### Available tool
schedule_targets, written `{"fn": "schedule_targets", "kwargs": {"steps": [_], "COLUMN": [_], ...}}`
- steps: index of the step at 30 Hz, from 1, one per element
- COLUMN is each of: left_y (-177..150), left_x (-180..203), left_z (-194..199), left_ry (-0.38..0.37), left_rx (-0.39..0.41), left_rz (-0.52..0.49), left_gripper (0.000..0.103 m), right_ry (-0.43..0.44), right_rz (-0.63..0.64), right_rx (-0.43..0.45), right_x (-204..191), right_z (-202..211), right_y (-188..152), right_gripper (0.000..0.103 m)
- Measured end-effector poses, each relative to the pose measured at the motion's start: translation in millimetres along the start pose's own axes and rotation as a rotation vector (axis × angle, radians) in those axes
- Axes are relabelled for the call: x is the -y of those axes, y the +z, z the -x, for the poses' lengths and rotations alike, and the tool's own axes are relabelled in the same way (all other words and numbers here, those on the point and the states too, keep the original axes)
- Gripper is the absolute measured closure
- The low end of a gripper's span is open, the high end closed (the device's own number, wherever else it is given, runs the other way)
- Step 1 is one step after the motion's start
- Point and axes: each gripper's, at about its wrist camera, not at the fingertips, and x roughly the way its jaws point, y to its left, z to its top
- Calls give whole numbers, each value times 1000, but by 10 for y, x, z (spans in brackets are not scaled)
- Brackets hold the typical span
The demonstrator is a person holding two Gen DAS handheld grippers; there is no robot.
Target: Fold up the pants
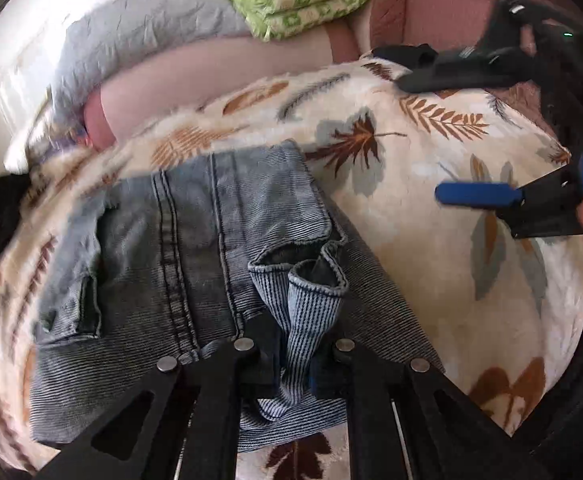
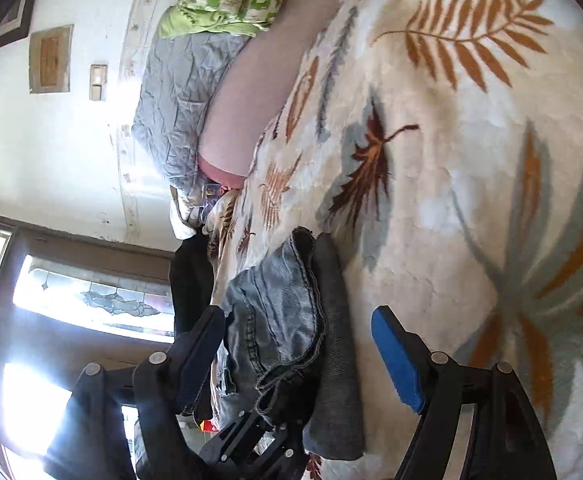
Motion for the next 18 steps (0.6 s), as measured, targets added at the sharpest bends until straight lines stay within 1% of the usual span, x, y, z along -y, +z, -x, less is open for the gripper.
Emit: {"fn": "schedule_targets", "kwargs": {"steps": [3, 4, 5, 7, 9, 11, 12, 13, 14, 15, 16, 17, 18], "left_y": [82, 91, 132, 228, 210, 131, 84, 70, 80, 87, 95, 106, 87], "left_x": [-140, -164, -202, -151, -37, 55, 82, 86, 79, 56, 3, -58, -108], "left_z": [86, 161, 280, 371, 292, 9, -83, -62, 8, 54, 113, 206, 317], "left_ry": [-59, -67, -70, -69, -85, -112, -115, -112, -131, -187, -265, -332, -357], "left_rx": [-13, 1, 34, 66, 34, -56, -82, -51, -36, -40, -45, -34, -10], "left_rz": [58, 71, 86, 80, 36, 22, 10, 2, 5, 17, 34, 54, 63], "left_gripper": [93, 94, 94, 94, 93, 92, 91, 91, 80, 59, 52, 48, 47], "right_ry": [-12, -13, -17, -26, -33, -53, -57, -59, -64, -68, -72, -73, -72], "right_rz": [13, 19, 27, 37, 39, 48, 51, 54, 58, 62, 66, 69, 74], "right_rx": [-21, -20, -14, -1, 6, 18, 24, 31, 38, 44, 47, 51, 55], "right_x": [-24, -44, -62, -67, -71, -80, -76, -65, -68, -67, -68, -74, -89], "right_z": [-83, -93, -95, -82, -106, -111, -93, -63, -46, -27, -18, -6, 2], "right_y": [-38, -44, -51, -62, -59, -61, -64, -66, -68, -68, -65, -67, -66], "right_gripper": [24, 24, 24, 24, 24, 24, 24, 24, 24, 24, 24, 24, 24]}}
